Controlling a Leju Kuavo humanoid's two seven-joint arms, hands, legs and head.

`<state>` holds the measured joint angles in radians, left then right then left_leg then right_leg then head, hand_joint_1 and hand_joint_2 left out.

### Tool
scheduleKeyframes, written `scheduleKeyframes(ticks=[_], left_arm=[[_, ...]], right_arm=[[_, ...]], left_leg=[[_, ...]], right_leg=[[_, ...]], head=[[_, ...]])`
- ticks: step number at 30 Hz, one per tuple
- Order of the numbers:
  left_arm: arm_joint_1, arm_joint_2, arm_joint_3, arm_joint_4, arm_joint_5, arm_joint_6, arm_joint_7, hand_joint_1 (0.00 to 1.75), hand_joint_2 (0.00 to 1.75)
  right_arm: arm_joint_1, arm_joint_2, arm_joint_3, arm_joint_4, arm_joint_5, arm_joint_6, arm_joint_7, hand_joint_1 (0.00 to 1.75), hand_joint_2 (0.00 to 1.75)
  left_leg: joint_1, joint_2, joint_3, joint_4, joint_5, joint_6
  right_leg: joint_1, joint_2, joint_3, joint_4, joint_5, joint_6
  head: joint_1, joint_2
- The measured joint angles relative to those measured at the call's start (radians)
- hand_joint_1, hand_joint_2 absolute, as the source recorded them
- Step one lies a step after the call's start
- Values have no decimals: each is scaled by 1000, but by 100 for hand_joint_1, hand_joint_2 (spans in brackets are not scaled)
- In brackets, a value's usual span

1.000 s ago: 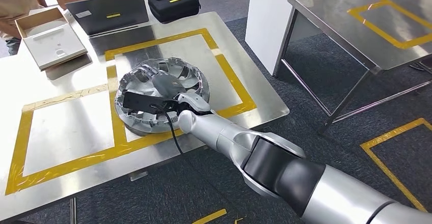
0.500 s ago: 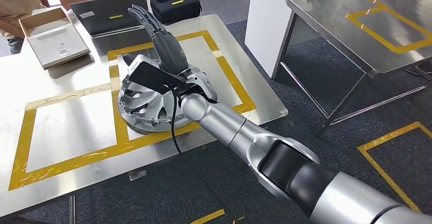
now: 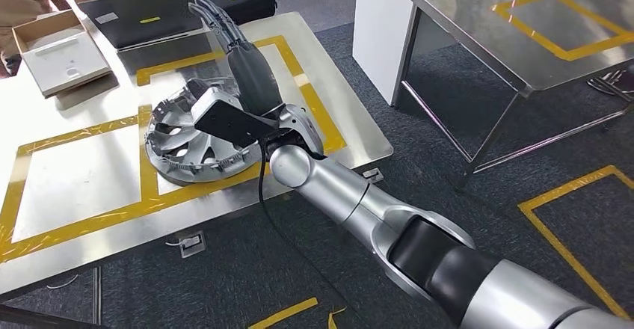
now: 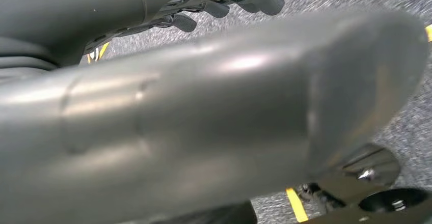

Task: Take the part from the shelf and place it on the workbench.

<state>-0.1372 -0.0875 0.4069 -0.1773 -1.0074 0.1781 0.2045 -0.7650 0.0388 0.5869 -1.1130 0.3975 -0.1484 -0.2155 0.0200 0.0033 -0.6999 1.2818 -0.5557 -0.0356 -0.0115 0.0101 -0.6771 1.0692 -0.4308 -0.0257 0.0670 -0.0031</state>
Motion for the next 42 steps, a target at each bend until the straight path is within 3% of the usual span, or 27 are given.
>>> scheduleKeyframes(ticks=[2, 3, 5, 7, 8, 9, 11, 12, 13, 15, 17, 19, 20, 22, 23, 25, 27, 28, 29, 30, 32, 34, 35, 37, 39, 40, 42], left_arm=[[-1, 3, 0, -2, 0, 0, -2, 0, 0], [-2, 5, 0, -2, 0, 1, -4, 0, 0], [-3, 6, 1, -4, -1, 2, -7, 0, 0], [-3, 4, 1, -4, -3, 2, -8, 0, 0], [-3, 4, 1, -4, -4, 2, -9, 0, 0], [-3, 4, 2, -4, -5, 2, -9, 0, 0], [-5, 3, 2, -4, -8, 1, -9, 0, 0], [-4, 1, 2, -4, -9, 1, -9, 0, 0], [-4, 0, 3, -4, -10, 1, -9, 0, 0], [-3, 0, 3, -4, -12, 0, -9, 0, 0], [-4, 0, 3, -4, -13, -2, -8, 0, 0], [-5, 0, 3, -5, -15, -4, -7, 0, 0], [-5, 0, 3, -5, -16, -5, -6, 0, 0], [-4, 0, 3, -4, -16, -5, -4, 0, 0], [-3, 0, 4, -4, -15, -5, -3, 0, 0], [-2, 1, 5, -4, -13, -5, -4, 0, 0], [-2, 1, 6, -4, -8, -2, -7, 0, 0], [-1, 0, 7, -4, -5, 0, -9, 0, 0], [0, 0, 8, -3, -3, 2, -10, 0, 0], [1, -1, 11, -3, 0, 4, -12, 0, 0], [6, -1, 18, -4, 5, 8, -16, 0, 0], [12, -1, 26, -4, 8, 10, -21, 0, 0], [15, -2, 29, -4, 9, 10, -22, 0, 0], [25, -3, 35, -3, 9, 10, -23, 0, 0], [35, -4, 42, -2, 9, 11, -20, 0, 0], [40, -5, 45, -2, 9, 11, -18, 0, 0], [51, -9, 49, -1, 9, 13, -18, 0, 0]], right_arm=[[2, -2, -2, -10, 0, -1, 0, 0, 0], [3, -3, -4, -16, 0, -2, 0, 0, 0], [7, -6, -7, -22, 2, -5, 1, 0, 0], [10, -10, -10, -23, 6, -9, 2, 0, 0], [12, -13, -12, -24, 7, -11, 2, 0, 0], [14, -17, -15, -24, 8, -13, 2, 0, 0], [18, -25, -18, -25, 9, -15, 1, 0, 0], [23, -29, -19, -25, 9, -15, 1, 0, 0], [27, -32, -20, -25, 9, -16, 1, 0, 0], [35, -36, -22, -26, 10, -16, 1, 0, 0], [35, -38, -24, -30, 10, -16, 1, 0, 0], [35, -39, -26, -36, 11, -18, 0, 0, 0], [35, -39, -27, -38, 12, -18, 1, 0, 0], [35, -41, -31, -37, 20, -17, 3, 0, 0], [34, -42, -31, -35, 26, -16, 4, 0, 0], [33, -43, -33, -24, 42, -16, 9, 0, 0], [40, -49, -36, 0, 60, -23, 18, 0, 0], [47, -55, -41, 21, 67, -30, 17, 0, 0], [58, -62, -48, 46, 74, -39, 11, 0, 0], [70, -72, -58, 74, 79, -49, 5, 0, 0], [97, -96, -87, 134, 83, -67, 1, 0, 0], [126, -126, -128, 200, 76, -74, 12, 0, 0], [141, -143, -152, 239, 67, -71, 20, 0, 0], [174, -178, -202, 334, 42, -54, 39, 0, 0], [214, -216, -255, 454, 11, -28, 71, 0, 0], [240, -235, -284, 516, -5, -16, 94, 0, 0], [305, -260, -342, 617, -41, 5, 148, 0, 0]], left_leg=[[-17, -2, 103, -126, 18, 29], [-24, -1, 144, -181, 19, 36], [-36, 0, 174, -235, 16, 41], [-37, 2, 168, -248, 37, 45], [-34, 5, 164, -255, 50, 52], [-30, 7, 157, -262, 64, 58], [-27, 9, 133, -266, 90, 66], [-26, 10, 118, -266, 102, 67], [-26, 11, 102, -264, 112, 66], [-25, 12, 70, -259, 134, 63], [-25, 12, 42, -250, 150, 56], [-26, 12, 27, -242, 164, 45], [-27, 12, 25, -241, 171, 39], [-25, 10, 23, -244, 184, 27], [-23, 8, 17, -239, 175, 20], [-19, 3, -7, -179, 103, 7], [-15, 1, -36, -60, 10, -4], [-12, 1, -41, -7, -10, -8], [-11, 1, -34, 21, -5, -10], [-9, 1, -13, 19, 18, -10], [-6, -2, 74, -76, 54, -8], [-9, -11, 160, -197, 39, 3], [-12, -16, 178, -230, 25, 11], [-16, -21, 173, -241, 34, 32], [-15, -21, 156, -247, 55, 54], [-14, -22, 144, -250, 68, 63], [-17, -26, 115, -250, 93, 74]], right_leg=[[7, 0, -16, 0, 17, 1], [7, -1, -18, -2, 24, 4], [4, -4, -16, -8, 39, 16], [1, -5, -13, -16, 49, 30], [2, -5, -18, -9, 35, 36], [3, -4, -28, 16, 3, 41], [2, -5, -57, 119, -95, 50], [1, -5, -69, 179, -131, 54], [0, -5, -73, 225, -145, 57], [-1, -6, -36, 228, -113, 60], [-1, -6, 58, 114, -83, 58], [2, -5, 132, 6, -97, 44], [5, -5, 144, -19, -106, 34], [6, -6, 139, -29, -94, 15], [5, -7, 132, -30, -83, 8], [0, -9, 111, -34, -59, -3], [-1, -9, 82, -34, -36, -6], [-1, -10, 68, -34, -24, -4], [-1, -11, 55, -33, -14, -2], [-1, -12, 42, -32, -3, 2], [-3, -14, 20, -31, 16, 12], [-3, -17, 9, -31, 33, 26], [-2, -18, 7, -33, 42, 34], [-4, -21, 8, -42, 59, 51], [-7, -19, -4, -26, 31, 64], [-7, -17, -17, 8, -10, 68], [-5, -12, -51, 132, -116, 73]], head=[[1, 0], [1, 0], [1, 0], [-2, 0], [-1, 0], [-1, 0], [2, 0], [3, 0], [3, 0], [3, 0], [4, 0], [5, 0], [5, 0], [5, 0], [4, 0], [2, 0], [1, 0], [1, 0], [0, 0], [1, 0], [0, 0], [2, 0], [2, 0], [0, 0], [-2, 0], [-2, 0], [2, 0]])
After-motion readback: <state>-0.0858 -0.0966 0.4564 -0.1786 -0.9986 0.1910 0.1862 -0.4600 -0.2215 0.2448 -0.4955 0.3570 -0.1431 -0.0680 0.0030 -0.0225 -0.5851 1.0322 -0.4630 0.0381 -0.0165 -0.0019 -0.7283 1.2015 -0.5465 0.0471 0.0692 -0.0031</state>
